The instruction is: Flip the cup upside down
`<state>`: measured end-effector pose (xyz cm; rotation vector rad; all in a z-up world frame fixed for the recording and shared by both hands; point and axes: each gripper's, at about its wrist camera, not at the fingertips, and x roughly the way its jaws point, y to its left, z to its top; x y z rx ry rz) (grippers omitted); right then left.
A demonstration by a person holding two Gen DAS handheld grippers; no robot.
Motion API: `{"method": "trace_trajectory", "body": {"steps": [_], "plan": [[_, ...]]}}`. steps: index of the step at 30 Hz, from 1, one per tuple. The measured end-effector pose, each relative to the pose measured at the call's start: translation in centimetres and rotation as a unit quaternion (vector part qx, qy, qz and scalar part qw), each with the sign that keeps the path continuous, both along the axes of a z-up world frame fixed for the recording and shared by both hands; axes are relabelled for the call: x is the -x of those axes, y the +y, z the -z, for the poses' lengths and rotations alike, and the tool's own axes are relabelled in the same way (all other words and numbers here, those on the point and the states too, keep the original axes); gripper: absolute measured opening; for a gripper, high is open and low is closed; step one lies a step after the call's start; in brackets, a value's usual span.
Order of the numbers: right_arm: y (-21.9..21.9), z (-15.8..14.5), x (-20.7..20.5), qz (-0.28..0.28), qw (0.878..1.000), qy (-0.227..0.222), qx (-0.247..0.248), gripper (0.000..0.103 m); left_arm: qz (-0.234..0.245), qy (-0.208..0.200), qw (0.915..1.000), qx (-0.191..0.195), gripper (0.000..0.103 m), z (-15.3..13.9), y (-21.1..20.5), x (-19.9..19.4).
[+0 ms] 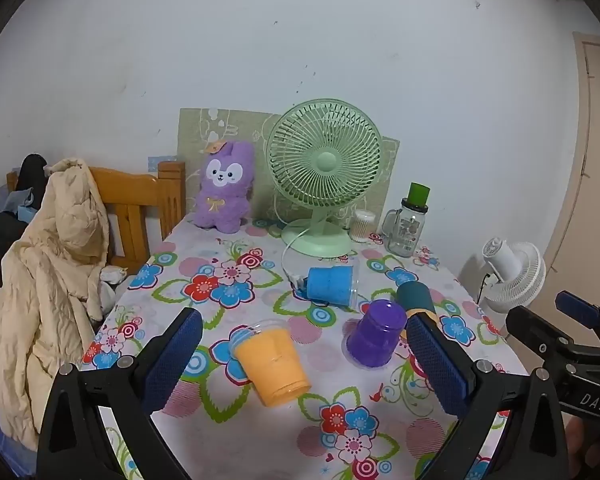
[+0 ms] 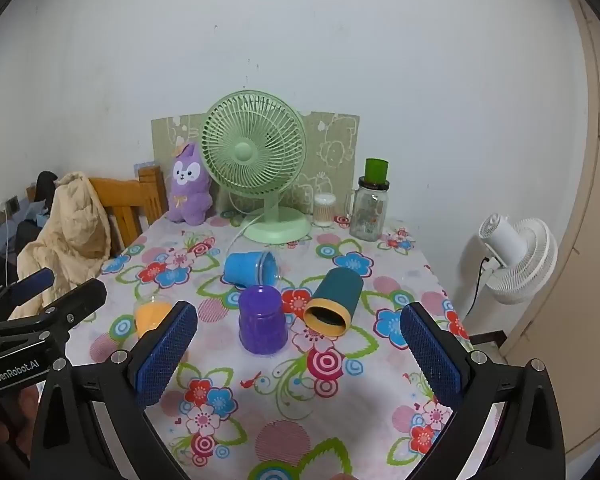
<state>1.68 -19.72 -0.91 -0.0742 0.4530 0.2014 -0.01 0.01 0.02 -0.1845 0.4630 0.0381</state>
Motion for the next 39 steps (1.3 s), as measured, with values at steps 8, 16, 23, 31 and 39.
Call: {"method": "trace_trajectory", "body": {"steps": [8,16,23,31,39], "plan": [[0.0,0.1,-0.3,0.002,1.000,0.005,0.012,0.103,0.003,0.005,1.0000,0.001,0.103,0.4,-0.1,0.0],[-0.3,0.4,-0.3,0.004,1.000,0.006,0.011,0.103,0.002,0.015,0.9999,0.002,0.103,1.1,-0.1,-0.3],[-0.2,0.9,-0.9,0.003,1.000,0.013,0.011,0.103,0.000,0.022,0.9998,0.004,0.103,1.3,0.0,-0.7],[-0.5,0.7,-0.8,0.008,1.000,0.011,0.010,0.103,0.004,0.027,0.9996,0.008,0.103,1.3,0.1,-0.9],[-0.5,0.3,-0.8,0.008,1.000,0.010,0.012,0.103,0.009,0.030,0.9995,0.005,0.103,0.9,-0.2,-1.1]]}}
